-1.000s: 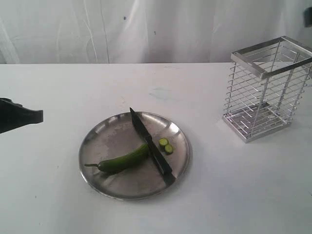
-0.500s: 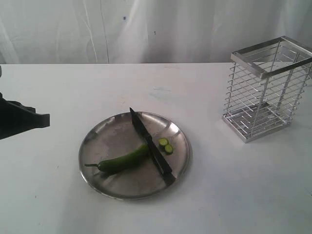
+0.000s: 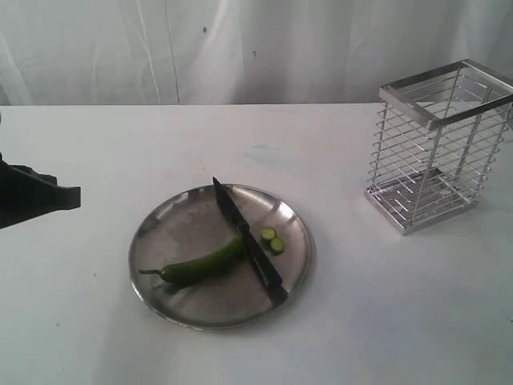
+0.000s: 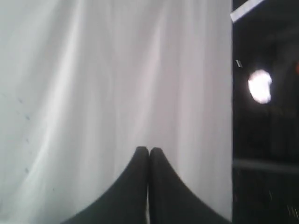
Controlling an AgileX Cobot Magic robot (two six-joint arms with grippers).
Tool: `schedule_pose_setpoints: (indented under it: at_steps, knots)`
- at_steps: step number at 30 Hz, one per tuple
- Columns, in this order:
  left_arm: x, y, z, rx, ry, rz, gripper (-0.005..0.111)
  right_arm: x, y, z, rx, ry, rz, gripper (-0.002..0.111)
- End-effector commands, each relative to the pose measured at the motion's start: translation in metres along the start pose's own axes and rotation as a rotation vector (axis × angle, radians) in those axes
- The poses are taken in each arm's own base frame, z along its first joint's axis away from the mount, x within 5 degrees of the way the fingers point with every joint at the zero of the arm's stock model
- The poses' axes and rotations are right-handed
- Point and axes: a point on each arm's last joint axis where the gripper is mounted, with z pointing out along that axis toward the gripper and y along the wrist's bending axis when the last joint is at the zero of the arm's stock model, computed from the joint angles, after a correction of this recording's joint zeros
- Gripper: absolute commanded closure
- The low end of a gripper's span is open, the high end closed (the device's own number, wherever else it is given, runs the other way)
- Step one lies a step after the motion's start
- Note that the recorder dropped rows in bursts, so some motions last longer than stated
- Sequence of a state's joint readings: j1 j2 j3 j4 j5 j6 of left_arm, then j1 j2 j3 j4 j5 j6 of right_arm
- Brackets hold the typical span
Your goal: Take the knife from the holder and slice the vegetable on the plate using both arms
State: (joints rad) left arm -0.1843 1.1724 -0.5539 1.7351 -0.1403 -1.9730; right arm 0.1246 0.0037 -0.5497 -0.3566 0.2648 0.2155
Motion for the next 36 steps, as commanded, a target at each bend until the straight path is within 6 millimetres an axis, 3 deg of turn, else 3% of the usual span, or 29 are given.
schedule_pose_setpoints:
  at_steps: [1,6,9,11,13,18,20,36]
  knots:
    - [0.000,0.001,-0.001,-0.012,-0.007,0.011,0.107,0.012,0.009,0.006,-0.006,-0.238,-0.120,0.108]
    - [0.000,0.002,-0.001,-0.018,-0.009,0.011,0.107,0.060,0.012,0.009,0.068,-0.285,0.007,0.108]
    - [0.000,0.002,-0.001,-0.018,-0.009,0.011,0.107,0.110,0.017,0.008,0.049,-0.170,0.098,0.108]
    - [0.000,0.003,-0.002,-0.027,-0.011,0.011,0.107,0.126,0.020,0.007,0.027,-0.092,0.108,0.108]
    - [-0.001,0.003,-0.002,-0.027,-0.013,0.011,0.107,0.153,0.023,0.006,0.003,0.205,0.039,0.108]
    - [0.000,0.003,-0.002,-0.028,-0.011,0.011,0.107,0.183,0.019,-0.006,0.031,0.556,-0.032,0.108]
    - [0.000,0.003,-0.002,-0.028,-0.011,0.011,0.107,0.188,0.019,-0.009,0.038,0.624,-0.026,0.108]
    - [0.000,0.003,-0.002,-0.028,-0.011,0.011,0.107,0.188,0.019,-0.010,0.027,0.629,-0.049,0.108]
